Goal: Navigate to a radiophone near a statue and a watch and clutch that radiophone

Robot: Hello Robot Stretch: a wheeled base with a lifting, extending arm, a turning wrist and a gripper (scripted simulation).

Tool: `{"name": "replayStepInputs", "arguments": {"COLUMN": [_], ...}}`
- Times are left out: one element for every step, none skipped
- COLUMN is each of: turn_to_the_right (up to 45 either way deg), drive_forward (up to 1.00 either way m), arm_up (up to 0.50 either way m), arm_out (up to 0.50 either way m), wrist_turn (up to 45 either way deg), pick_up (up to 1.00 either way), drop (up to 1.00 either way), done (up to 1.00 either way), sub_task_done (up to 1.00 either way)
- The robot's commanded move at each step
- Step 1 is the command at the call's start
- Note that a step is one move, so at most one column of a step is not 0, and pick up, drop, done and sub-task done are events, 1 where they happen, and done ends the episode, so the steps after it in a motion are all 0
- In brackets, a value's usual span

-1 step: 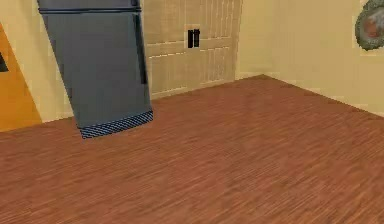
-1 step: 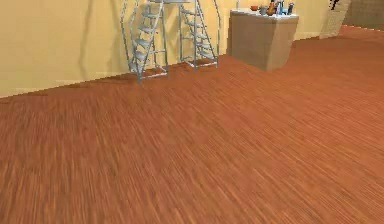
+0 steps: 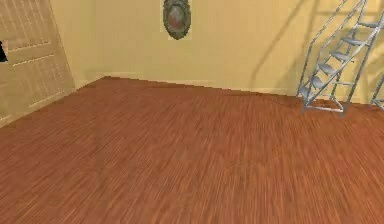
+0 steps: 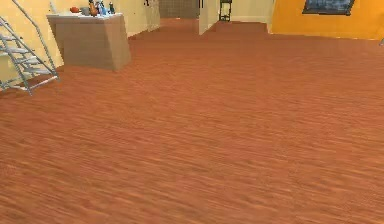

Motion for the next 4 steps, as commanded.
{"name": "replayStepInputs", "arguments": {"turn_to_the_right": [45.0, 42.0, 0.0, 0.0], "drive_forward": [0.00, 0.00, 1.00, 1.00], "arm_up": [0.00, 0.00, 0.00, 0.00], "arm_out": [0.00, 0.00, 0.00, 0.00], "wrist_turn": [0.0, 0.0, 0.0, 0.0], "pick_up": [0.00, 0.00, 0.00, 0.00], "drop": [0.00, 0.00, 0.00, 0.00], "done": [0.00, 0.00, 0.00, 0.00], "sub_task_done": [0.00, 0.00, 0.00, 0.00]}}
